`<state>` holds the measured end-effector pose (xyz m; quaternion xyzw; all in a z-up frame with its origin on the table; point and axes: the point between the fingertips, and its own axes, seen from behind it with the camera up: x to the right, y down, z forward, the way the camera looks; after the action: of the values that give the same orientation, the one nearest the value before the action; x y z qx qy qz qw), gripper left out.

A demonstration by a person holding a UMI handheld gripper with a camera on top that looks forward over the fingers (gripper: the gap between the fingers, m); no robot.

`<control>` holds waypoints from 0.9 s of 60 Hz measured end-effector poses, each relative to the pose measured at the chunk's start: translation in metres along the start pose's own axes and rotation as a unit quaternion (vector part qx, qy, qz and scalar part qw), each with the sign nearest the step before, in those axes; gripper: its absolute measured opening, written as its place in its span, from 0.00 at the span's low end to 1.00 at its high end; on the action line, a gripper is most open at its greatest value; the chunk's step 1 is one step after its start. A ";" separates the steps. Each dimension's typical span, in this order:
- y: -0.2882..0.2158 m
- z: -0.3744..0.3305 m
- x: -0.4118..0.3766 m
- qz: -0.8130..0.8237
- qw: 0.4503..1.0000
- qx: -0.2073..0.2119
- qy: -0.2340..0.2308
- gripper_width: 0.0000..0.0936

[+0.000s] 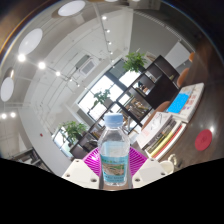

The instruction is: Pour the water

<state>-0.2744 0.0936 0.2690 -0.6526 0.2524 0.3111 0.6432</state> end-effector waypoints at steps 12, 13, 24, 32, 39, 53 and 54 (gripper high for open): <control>-0.092 -0.005 0.069 -0.285 0.950 0.062 0.112 0.35; -0.095 -0.004 0.078 -0.300 0.944 0.061 0.121 0.35; -0.111 0.010 0.167 -0.385 0.903 0.032 0.189 0.35; -0.088 0.006 0.213 -0.388 0.897 0.002 0.210 0.35; -0.074 0.012 0.254 -0.384 0.898 -0.012 0.216 0.35; -0.052 0.012 0.300 -0.376 0.901 -0.016 0.217 0.36; -0.050 0.012 0.302 -0.371 0.903 -0.017 0.217 0.37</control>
<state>-0.0340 0.1292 0.0822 -0.7611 0.1202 -0.0949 0.6303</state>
